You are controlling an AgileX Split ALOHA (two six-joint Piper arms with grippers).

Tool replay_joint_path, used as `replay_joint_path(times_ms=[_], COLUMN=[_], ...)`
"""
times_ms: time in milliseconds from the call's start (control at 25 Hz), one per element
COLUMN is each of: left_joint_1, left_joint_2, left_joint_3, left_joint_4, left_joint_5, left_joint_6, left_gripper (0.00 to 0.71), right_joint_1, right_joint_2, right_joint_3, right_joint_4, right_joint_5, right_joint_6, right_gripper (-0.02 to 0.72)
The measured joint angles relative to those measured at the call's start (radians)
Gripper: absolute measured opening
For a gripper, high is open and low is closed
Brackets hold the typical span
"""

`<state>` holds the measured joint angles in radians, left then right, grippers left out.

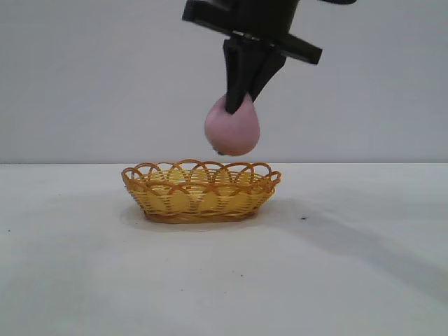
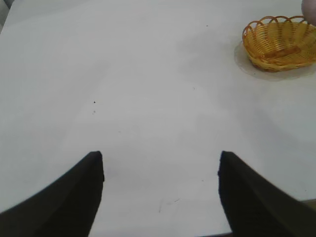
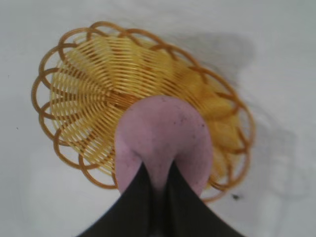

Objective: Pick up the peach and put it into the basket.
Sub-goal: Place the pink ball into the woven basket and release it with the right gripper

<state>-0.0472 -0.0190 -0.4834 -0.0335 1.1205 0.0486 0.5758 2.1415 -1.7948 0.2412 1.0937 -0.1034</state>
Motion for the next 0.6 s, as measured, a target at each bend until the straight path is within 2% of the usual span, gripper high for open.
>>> replay_joint_path(times_ms=[120,160,240,280,480,520,600], left_joint_1=[0.000,0.000,0.000,0.000,0.000,0.000,0.000], left_joint_2=[0.000,0.000,0.000,0.000,0.000,0.000,0.000], left_joint_3=[0.000,0.000,0.000,0.000,0.000,0.000,0.000], left_joint_4=[0.000,0.000,0.000,0.000,0.000,0.000,0.000], left_joint_5=[0.000,0.000,0.000,0.000,0.000,0.000,0.000], left_joint_6=[0.000,0.000,0.000,0.000,0.000,0.000,0.000], left_gripper=[0.475,0.475,0.475,0.475,0.475,0.475,0.475], right_joint_1=[0.011,0.011,0.011,0.011,0.011,0.011,0.011], right_joint_2=[0.035,0.046,0.059,0.066,0.069,0.069,0.066], right_joint_3=[0.000,0.000,0.000,0.000,0.000,0.000,0.000], right_joint_4=[0.006,0.006,0.006,0.006,0.008,0.008,0.008], right_joint_5=[-0.033,-0.038,-0.042,-0.042,-0.042,-0.042,-0.042], right_joint_6=[0.000,0.000,0.000,0.000,0.000,0.000,0.000], right_gripper=[0.000,0.062,0.062,0.143,0.370,0.393,0.386])
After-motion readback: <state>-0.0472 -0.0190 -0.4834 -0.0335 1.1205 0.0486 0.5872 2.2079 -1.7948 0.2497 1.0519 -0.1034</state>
